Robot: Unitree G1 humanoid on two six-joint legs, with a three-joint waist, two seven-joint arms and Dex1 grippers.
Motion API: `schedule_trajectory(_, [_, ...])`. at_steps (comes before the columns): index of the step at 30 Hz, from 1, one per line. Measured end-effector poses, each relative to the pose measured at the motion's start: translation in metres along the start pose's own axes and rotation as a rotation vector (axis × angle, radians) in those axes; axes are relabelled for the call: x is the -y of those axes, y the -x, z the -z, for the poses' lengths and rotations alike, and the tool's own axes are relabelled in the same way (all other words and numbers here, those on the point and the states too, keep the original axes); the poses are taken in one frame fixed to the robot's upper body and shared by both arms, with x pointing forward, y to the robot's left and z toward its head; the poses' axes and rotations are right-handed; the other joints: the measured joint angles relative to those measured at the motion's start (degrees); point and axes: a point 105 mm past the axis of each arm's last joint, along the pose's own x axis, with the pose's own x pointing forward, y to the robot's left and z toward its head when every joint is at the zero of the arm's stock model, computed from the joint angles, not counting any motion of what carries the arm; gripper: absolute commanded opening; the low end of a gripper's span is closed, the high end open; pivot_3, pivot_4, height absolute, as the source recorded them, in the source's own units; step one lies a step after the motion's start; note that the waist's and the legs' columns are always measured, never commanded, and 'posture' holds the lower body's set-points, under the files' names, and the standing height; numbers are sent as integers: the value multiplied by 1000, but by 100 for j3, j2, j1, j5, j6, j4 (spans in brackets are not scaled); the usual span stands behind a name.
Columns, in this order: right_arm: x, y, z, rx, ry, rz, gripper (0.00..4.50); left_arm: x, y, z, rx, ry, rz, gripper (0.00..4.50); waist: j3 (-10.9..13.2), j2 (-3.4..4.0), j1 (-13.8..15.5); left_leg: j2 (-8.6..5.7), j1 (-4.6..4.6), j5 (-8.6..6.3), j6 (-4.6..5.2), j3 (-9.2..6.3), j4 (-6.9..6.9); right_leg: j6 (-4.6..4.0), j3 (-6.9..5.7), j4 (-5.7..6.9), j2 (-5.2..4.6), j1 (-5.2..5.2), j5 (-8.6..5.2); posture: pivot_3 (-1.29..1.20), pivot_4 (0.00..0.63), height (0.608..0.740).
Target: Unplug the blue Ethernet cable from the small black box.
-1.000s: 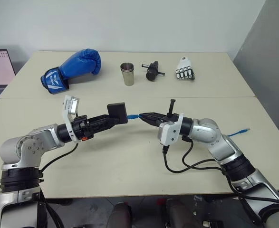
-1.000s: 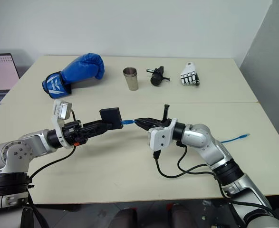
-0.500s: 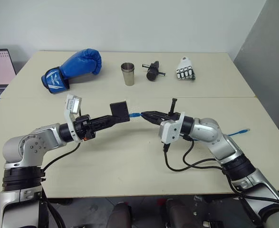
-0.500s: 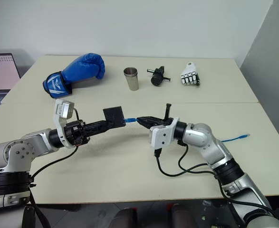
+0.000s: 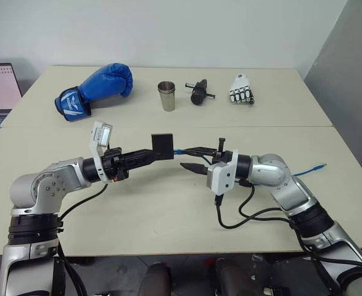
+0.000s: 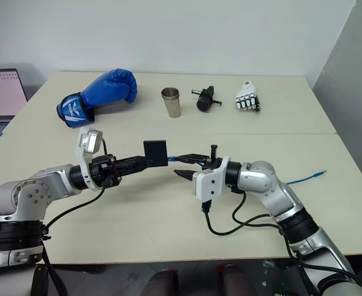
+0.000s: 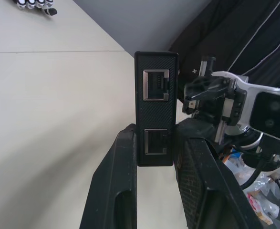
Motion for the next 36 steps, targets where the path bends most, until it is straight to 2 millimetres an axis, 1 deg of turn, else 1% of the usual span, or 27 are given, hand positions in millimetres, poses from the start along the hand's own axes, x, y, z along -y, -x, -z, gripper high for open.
schedule_trajectory(1, [-1, 2, -2, 1, -33, -7, 2765, 0, 0, 0, -8, -7, 4, 772, 0, 0, 9, 0, 0, 0, 0, 0, 0, 0, 0, 0, 0, 0, 0, 0, 150, 740])
schedule_trajectory(3, [-1, 4, -5, 6, -82, -11, 3189, 1, -1, 2, -24, -14, 13, 772, 0, 0, 16, 0, 0, 0, 0, -1, 0, 0, 0, 0, 0, 0, 0, 0, 150, 740])
schedule_trajectory(5, [6, 8, -11, 17, -219, 27, 3565, 2, -2, 4, -44, -29, 29, 772, 0, 0, 27, 0, 0, 0, 0, -5, 0, 0, -1, 0, 0, 1, 0, 0, 150, 740])
schedule_trajectory(6, [12, 11, -13, 25, -316, 59, 3591, 3, -2, 3, -47, -42, 38, 772, 0, 0, 32, 1, -1, 0, 0, -8, 0, 0, -1, 0, 0, 2, 0, 0, 150, 740])
schedule_trajectory(7, [18, 15, -14, 28, -454, 103, 3593, 4, -2, 3, -51, -57, 51, 772, 0, 0, 34, 2, -1, 1, -1, -10, 1, -1, 0, 1, -1, 3, 0, 0, 150, 740])
schedule_trajectory(9, [26, 19, -13, 32, -644, 163, 3593, 7, -3, 1, -51, -79, 72, 772, 0, 0, 35, 2, -1, 1, -2, -14, 1, -1, 0, 2, -2, 4, 0, 0, 150, 740])
schedule_trajectory(10, [27, 23, -10, 35, -809, 204, 3593, 8, -3, -1, -47, -94, 85, 772, 0, 0, 36, 1, 0, 1, -2, -17, 1, -1, 2, 1, -2, 5, 0, 0, 150, 740])
schedule_trajectory(11, [26, 24, -8, 31, -862, 211, 3593, 9, -3, -1, -46, -95, 89, 772, 0, 1, 35, 1, -1, 1, -2, -18, 0, -1, 2, 1, -2, 5, 0, 0, 150, 740])
schedule_trajectory(13, [18, 27, -5, 29, -1021, 202, 3593, 10, -3, -1, -46, -96, 102, 771, 0, 0, 34, 0, -2, 1, -2, -17, 0, -1, 1, -1, -2, 4, 0, 0, 150, 740])
schedule_trajectory(17, [7, 29, -12, 94, -1236, 124, 3593, 12, -5, -2, -38, -93, 119, 771, 1, 1, 28, -1, -2, 0, 0, -12, -2, -1, -1, -2, -1, 3, -1, 0, 150, 740])
schedule_trajectory(19, [3, 29, -10, 93, -1295, 104, 3593, 12, -5, -2, -35, -91, 124, 771, 1, 1, 25, -1, -1, 0, 0, -11, -2, 0, -2, -2, 1, 2, -1, 0, 150, 740])
schedule_trajectory(21, [1, 29, -2, 71, -1326, 112, 3593, 13, -6, -2, -34, -89, 129, 771, 1, 1, 25, -1, -1, 0, 0, -10, -2, 0, -4, -2, 3, 1, -2, 0, 150, 740])
schedule_trajectory(25, [-3, 24, 7, 42, -1349, 99, 3593, 14, -6, -2, -33, -84, 144, 771, 1, 1, 14, -1, -3, 0, 1, -4, -3, 1, -2, -4, 4, -2, -2, 0, 150, 740])
schedule_trajectory(28, [1, 20, 6, 53, -1347, 84, 3593, 15, -6, -2, -30, -81, 151, 771, 1, 1, 18, 0, -3, 0, 1, -5, -4, 1, -4, -4, 4, -3, -2, 0, 150, 740])
schedule_trajectory(36, [-1, 11, 0, 101, -1422, 9, 3593, 15, -6, -2, -30, -79, 153, 771, 1, 1, 22, 0, -4, 0, 1, -5, -4, 0, -4, -5, 4, -3, -2, 0, 150, 740])
